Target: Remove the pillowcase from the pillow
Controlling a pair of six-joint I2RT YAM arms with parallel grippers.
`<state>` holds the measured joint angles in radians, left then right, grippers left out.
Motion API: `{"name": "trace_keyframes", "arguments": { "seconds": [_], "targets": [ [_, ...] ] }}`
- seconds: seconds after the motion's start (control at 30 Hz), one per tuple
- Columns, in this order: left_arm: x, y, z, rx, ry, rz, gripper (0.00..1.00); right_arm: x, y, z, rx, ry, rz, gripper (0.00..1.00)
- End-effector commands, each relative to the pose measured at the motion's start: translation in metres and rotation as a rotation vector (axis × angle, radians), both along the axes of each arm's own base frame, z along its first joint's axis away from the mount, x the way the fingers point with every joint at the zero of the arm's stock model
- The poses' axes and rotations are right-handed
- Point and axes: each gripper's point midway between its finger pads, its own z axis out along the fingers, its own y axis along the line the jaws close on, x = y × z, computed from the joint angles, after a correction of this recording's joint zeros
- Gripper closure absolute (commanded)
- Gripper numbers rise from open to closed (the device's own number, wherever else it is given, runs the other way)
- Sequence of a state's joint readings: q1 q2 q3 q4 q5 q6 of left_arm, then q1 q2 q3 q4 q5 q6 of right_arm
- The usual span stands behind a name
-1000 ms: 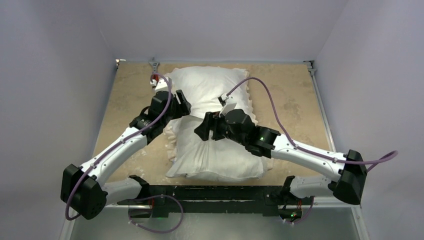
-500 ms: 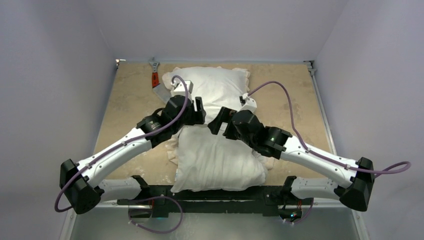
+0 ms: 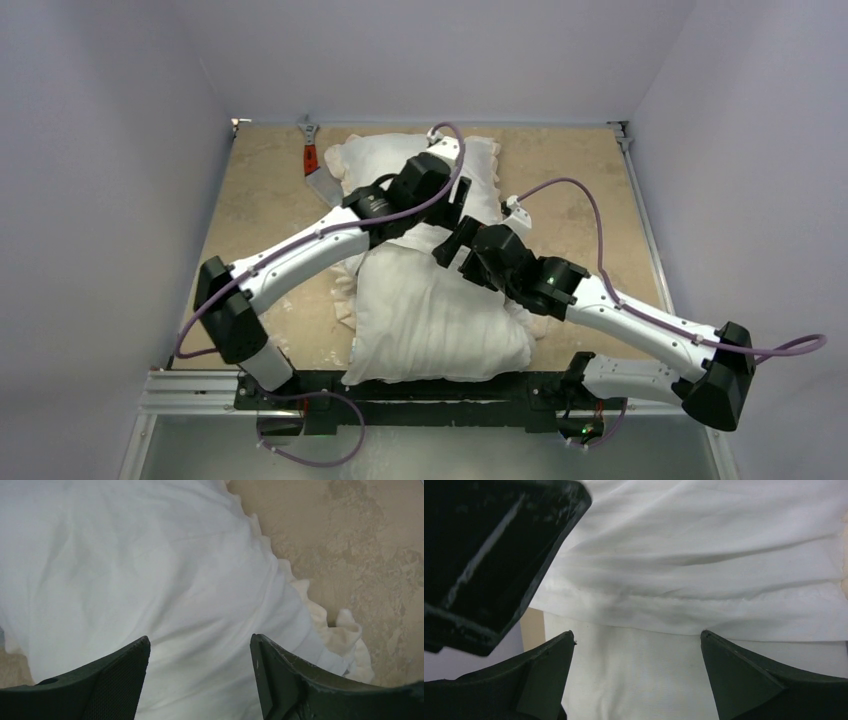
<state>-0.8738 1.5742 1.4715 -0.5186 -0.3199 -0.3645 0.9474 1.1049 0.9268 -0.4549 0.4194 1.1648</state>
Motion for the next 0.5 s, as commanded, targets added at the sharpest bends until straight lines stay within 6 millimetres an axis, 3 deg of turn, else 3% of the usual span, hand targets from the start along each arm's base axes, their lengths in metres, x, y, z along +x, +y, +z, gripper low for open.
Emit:
{"name": "trace_keyframes", "arguments": {
  "seconds": [0.0, 0.1, 0.23, 0.4, 0.47],
  "targets": [
    [0.013, -0.03, -0.003, 0.062, 0.025, -0.127, 0.27, -0.004, 0.005, 0.015, 0.053, -0.038, 0.048, 0.01],
    [0.022, -0.048, -0.021, 0.068, 0.108, -0.177, 0.27, -0.007, 0.003, 0.025, 0.063, -0.066, 0.075, 0.01],
    [0.023, -0.064, -0.061, 0.145, 0.225, -0.247, 0.27, -0.007, 0.002, 0.022, 0.036, -0.061, 0.079, 0.01],
    [0.023, -0.052, -0.094, 0.296, 0.302, -0.258, 0.28, -0.004, 0.007, 0.023, 0.007, -0.09, 0.112, 0.01],
    [0.027, -0.042, -0.102, 0.357, 0.301, -0.233, 0.35, -0.004, 0.01, 0.023, -0.01, -0.107, 0.146, 0.01]
  ]
}}
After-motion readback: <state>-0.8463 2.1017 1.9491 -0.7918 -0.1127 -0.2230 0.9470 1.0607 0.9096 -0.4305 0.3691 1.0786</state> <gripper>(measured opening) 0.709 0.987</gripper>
